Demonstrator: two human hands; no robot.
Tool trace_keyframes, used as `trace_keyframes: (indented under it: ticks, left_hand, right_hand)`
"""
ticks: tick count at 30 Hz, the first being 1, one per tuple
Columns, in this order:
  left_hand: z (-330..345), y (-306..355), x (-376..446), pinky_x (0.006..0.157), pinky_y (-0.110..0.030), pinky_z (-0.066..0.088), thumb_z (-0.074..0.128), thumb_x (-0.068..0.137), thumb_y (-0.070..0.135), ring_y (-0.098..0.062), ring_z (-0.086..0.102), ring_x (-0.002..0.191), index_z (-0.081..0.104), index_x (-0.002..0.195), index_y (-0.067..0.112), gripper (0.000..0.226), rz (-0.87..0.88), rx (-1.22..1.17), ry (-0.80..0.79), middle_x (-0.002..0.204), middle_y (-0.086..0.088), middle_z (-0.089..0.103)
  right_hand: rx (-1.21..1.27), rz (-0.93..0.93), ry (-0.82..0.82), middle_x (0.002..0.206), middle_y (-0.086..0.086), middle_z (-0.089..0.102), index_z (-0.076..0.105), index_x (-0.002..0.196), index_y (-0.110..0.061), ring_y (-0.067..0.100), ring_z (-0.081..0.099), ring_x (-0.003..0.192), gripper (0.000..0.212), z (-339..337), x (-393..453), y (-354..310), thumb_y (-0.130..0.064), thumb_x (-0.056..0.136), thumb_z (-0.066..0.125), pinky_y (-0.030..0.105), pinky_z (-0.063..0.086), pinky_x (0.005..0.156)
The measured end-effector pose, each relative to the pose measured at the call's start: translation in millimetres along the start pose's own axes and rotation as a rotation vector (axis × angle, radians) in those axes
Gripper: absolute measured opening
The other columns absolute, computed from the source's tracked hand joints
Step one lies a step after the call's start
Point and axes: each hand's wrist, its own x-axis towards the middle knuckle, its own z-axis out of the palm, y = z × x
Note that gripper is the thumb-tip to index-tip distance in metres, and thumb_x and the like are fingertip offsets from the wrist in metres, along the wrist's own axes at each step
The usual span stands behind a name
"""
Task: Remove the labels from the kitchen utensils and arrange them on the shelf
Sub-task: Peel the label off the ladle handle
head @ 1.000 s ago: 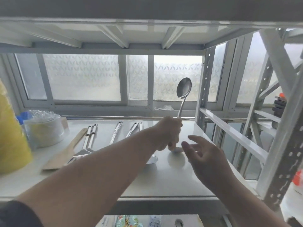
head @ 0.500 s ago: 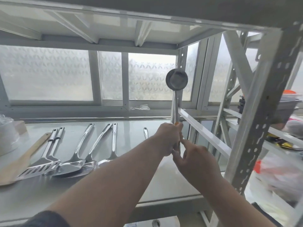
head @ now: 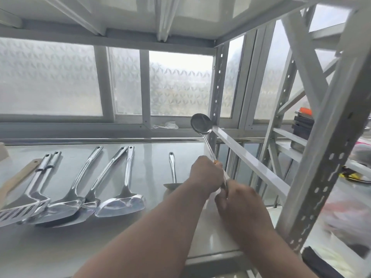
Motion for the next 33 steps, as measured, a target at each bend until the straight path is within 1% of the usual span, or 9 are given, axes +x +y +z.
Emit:
trace_keyframes:
  ticks: [2,5,8,11,16,19,22,26,33]
  left_hand:
    - [-3.2,-3.0,2.5,0.063,-0.030,0.042,0.061,0.102,0.032,-0.040,0.072,0.099,0.067,0.089,0.004,0.032,0.008,0.060,-0.016,0.086,-0.024,0.069]
    - [-6.4,-6.9,4.8,0.064,-0.031,0.045,0.061,0.102,0.032,-0.041,0.072,0.093,0.066,0.094,0.002,0.031,0.045,0.139,-0.034,0.092,-0.023,0.072]
    - [-5.7,-10.9,2.6,0.081,-0.033,0.054,0.058,0.102,0.025,-0.034,0.071,0.107,0.071,0.109,0.004,0.025,0.115,0.248,-0.032,0.109,-0.015,0.075]
    - [-4.2,-13.6,-0.7,0.092,-0.035,0.056,0.056,0.103,0.021,-0.030,0.067,0.113,0.072,0.115,0.008,0.024,0.194,0.300,-0.018,0.115,-0.012,0.074]
    - [2.2,-18.9,-3.7,0.110,-0.040,0.047,0.050,0.105,0.023,-0.028,0.055,0.132,0.073,0.126,0.017,0.031,0.268,0.416,-0.053,0.136,-0.006,0.067]
    - [3.7,-19.5,-4.0,0.112,-0.041,0.040,0.045,0.109,0.031,-0.026,0.050,0.138,0.070,0.133,0.029,0.034,0.281,0.510,-0.059,0.141,0.001,0.065]
    - [3.5,-19.5,-1.1,0.116,-0.041,0.033,0.041,0.112,0.036,-0.021,0.046,0.143,0.061,0.144,0.038,0.038,0.267,0.547,-0.087,0.148,0.007,0.062]
    - [4.0,-19.7,0.9,0.118,-0.041,0.031,0.041,0.112,0.041,-0.018,0.045,0.144,0.058,0.148,0.041,0.040,0.252,0.558,-0.112,0.149,0.009,0.062]
    - [1.9,-21.1,0.4,0.118,-0.042,0.028,0.043,0.111,0.045,-0.018,0.041,0.147,0.058,0.148,0.042,0.041,0.257,0.539,-0.130,0.151,0.009,0.060]
  right_hand:
    - [-0.014,-0.002,0.000,0.088,0.010,0.069,0.057,0.087,-0.015,0.034,0.064,0.084,0.019,-0.9,-1.0,-1.6,-0.027,0.097,0.045,0.036,0.033,0.064]
    - [-0.015,0.003,-0.005,0.079,0.007,0.061,0.051,0.081,-0.017,0.033,0.057,0.076,0.020,-1.5,-2.2,-2.7,-0.027,0.097,0.045,0.036,0.033,0.064]
    - [-0.004,0.036,-0.017,0.075,0.001,0.047,0.048,0.080,-0.018,0.029,0.045,0.071,0.021,-1.0,-1.5,-1.6,-0.028,0.098,0.043,0.036,0.032,0.064]
    - [-0.007,0.091,-0.019,0.076,0.000,0.049,0.048,0.078,-0.018,0.030,0.048,0.072,0.022,-0.5,-1.6,-1.1,-0.030,0.096,0.045,0.036,0.034,0.064]
    - [-0.041,0.151,0.015,0.085,0.001,0.048,0.051,0.080,-0.017,0.030,0.051,0.078,0.021,-2.8,-3.9,-4.0,-0.033,0.093,0.050,0.036,0.040,0.067]
    - [-0.054,0.161,0.015,0.090,0.001,0.045,0.059,0.086,-0.014,0.030,0.055,0.086,0.021,-2.2,-2.0,-2.8,-0.033,0.092,0.054,0.036,0.042,0.072]
    - [-0.055,0.171,0.001,0.094,0.004,0.050,0.061,0.091,-0.012,0.031,0.057,0.090,0.018,-0.7,-0.6,0.0,-0.029,0.093,0.055,0.035,0.038,0.073]
    - [-0.070,0.198,0.002,0.093,0.004,0.046,0.060,0.093,-0.011,0.033,0.057,0.095,0.019,0.9,1.4,2.9,-0.028,0.094,0.054,0.036,0.041,0.077]
    - [-0.097,0.245,-0.007,0.110,0.008,0.059,0.064,0.104,-0.012,0.032,0.055,0.108,0.024,0.5,2.4,4.1,-0.031,0.092,0.055,0.039,0.047,0.092]
